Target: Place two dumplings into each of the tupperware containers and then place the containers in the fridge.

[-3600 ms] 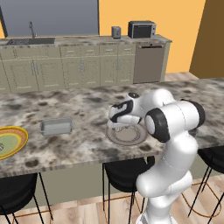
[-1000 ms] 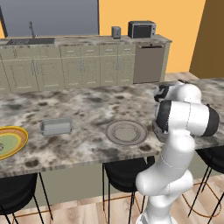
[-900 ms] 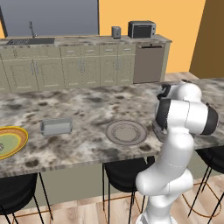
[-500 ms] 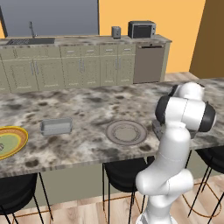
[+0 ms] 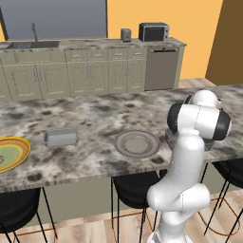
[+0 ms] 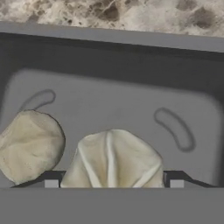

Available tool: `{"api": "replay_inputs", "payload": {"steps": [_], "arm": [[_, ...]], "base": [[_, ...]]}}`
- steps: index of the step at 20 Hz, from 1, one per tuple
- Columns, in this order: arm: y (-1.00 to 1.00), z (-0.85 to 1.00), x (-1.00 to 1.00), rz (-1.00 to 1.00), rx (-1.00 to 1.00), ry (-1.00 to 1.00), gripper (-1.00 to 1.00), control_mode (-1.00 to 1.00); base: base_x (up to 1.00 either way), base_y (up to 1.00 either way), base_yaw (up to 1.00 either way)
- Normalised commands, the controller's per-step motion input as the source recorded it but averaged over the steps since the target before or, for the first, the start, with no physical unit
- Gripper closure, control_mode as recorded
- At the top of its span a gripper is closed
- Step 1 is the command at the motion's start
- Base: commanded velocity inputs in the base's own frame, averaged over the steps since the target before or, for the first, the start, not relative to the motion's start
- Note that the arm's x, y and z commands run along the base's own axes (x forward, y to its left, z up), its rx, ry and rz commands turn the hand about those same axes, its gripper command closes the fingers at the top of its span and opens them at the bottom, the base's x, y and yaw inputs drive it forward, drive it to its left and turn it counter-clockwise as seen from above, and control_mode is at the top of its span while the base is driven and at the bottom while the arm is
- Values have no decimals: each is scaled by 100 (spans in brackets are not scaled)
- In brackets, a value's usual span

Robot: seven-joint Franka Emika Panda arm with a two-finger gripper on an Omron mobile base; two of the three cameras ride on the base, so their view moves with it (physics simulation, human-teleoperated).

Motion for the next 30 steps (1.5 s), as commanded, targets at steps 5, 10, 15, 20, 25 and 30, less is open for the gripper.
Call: {"api": "replay_inputs", "payload": {"steps": [5,10,15,20,25,30], "arm": [[0,-17,0,0,0,0,100,-100],[0,-22,0,0,0,0,100,-100],[0,-9,0,0,0,0,-100,-100],[0,0,0,0,0,0,-100,-100],[0,1,0,0,0,0,-100,-100],[4,19,0,0,0,2,-100,-100]], "base": [[0,0,0],[0,0,0],[0,0,0],[0,0,0],[0,0,0],[0,0,0]]}}
